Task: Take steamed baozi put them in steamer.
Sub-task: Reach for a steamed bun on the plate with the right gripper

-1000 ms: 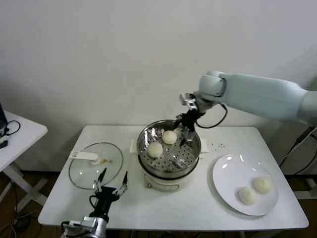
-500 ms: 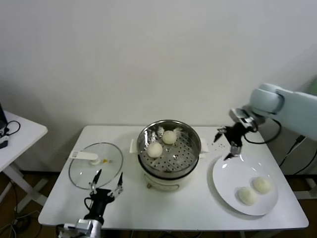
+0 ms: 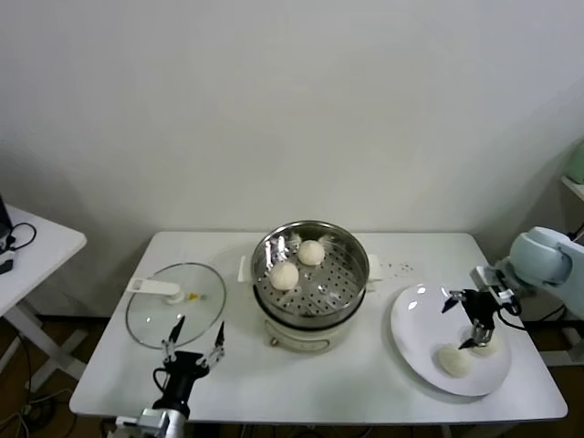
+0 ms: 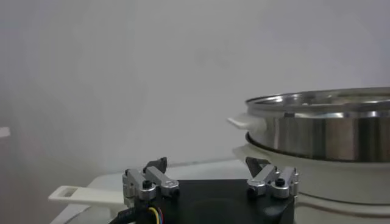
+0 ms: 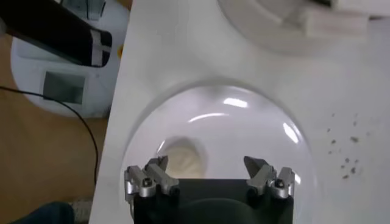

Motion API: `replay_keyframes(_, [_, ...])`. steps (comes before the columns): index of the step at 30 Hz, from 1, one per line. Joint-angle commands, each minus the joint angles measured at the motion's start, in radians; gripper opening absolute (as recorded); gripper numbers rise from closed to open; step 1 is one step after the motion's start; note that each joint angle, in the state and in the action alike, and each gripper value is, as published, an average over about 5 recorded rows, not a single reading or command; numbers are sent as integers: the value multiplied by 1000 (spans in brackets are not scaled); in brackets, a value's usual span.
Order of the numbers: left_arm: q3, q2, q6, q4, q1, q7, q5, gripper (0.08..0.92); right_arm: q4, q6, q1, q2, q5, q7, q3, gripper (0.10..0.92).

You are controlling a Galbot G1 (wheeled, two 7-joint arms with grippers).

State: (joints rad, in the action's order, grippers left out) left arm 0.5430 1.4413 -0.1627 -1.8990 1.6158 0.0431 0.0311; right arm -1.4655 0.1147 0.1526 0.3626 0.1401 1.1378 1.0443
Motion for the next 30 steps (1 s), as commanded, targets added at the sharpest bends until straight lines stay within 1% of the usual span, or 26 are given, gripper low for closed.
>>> replay_keyframes(1, [8,2,-7,6,9,0,0,823,42,-1,-153,-9,-96,-18,-80,823])
replay_keyframes(30, [8,5,-11,30,4,1,1,823,63,4,-162,63,-112,-78,-11,823])
